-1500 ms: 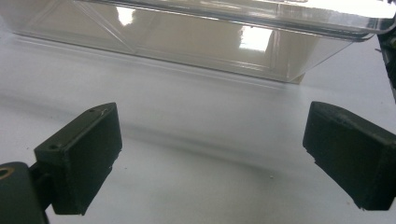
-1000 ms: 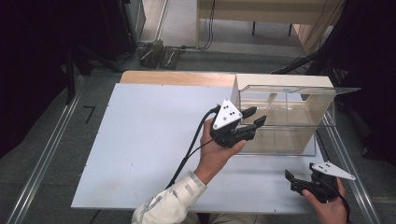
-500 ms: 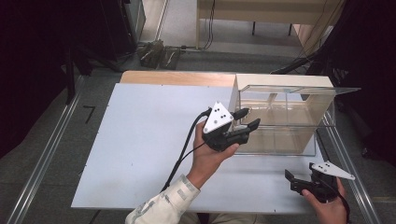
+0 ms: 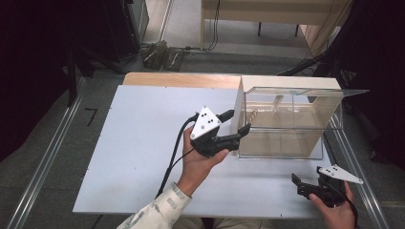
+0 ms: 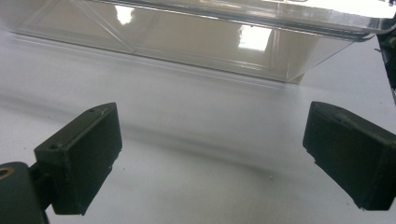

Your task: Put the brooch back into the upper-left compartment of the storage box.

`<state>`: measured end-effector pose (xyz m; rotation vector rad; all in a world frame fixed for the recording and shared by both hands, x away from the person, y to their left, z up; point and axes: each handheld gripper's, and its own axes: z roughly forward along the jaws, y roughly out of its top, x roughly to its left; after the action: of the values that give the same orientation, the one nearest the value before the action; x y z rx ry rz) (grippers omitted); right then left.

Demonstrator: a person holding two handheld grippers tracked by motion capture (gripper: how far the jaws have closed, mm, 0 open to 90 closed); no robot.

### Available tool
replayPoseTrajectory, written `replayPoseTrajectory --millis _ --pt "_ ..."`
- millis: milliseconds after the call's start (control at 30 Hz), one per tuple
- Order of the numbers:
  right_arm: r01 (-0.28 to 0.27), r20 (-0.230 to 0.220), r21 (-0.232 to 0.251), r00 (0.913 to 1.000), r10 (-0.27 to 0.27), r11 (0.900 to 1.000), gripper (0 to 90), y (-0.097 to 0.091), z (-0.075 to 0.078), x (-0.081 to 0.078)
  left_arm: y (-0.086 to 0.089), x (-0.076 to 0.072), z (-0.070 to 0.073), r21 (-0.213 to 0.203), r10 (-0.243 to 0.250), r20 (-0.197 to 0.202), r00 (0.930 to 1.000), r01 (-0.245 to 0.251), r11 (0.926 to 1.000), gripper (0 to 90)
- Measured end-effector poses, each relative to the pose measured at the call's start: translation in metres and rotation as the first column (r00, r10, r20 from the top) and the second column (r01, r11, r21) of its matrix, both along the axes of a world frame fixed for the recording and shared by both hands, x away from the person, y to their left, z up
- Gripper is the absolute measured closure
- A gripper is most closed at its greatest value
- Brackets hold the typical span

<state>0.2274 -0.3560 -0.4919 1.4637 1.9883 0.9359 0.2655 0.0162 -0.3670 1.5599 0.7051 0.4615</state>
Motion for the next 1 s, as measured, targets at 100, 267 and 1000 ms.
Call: replayPoseTrajectory --millis 100,267,1000 --pt "0.0 -0.003 0.001 1.0 0.0 1.0 3.1 0.0 0.0 0.0 0.008 -0.004 -0.005 0.014 0.013 -0.004 0.9999 -0.013 0.9998 33.5" --pt "-0.001 -0.003 -0.003 1.0 0.0 1.0 3.1 0.001 0.0 0.0 0.021 -0.009 -0.013 0.021 0.055 -0.011 0.9984 -0.054 0.9983 31.3" --pt "-0.001 -0.004 -0.011 1.0 0.001 0.9999 3.1 0.002 0.0 0.0 0.083 -0.021 -0.057 0.098 0.236 -0.074 0.9689 -0.229 0.9685 22.3"
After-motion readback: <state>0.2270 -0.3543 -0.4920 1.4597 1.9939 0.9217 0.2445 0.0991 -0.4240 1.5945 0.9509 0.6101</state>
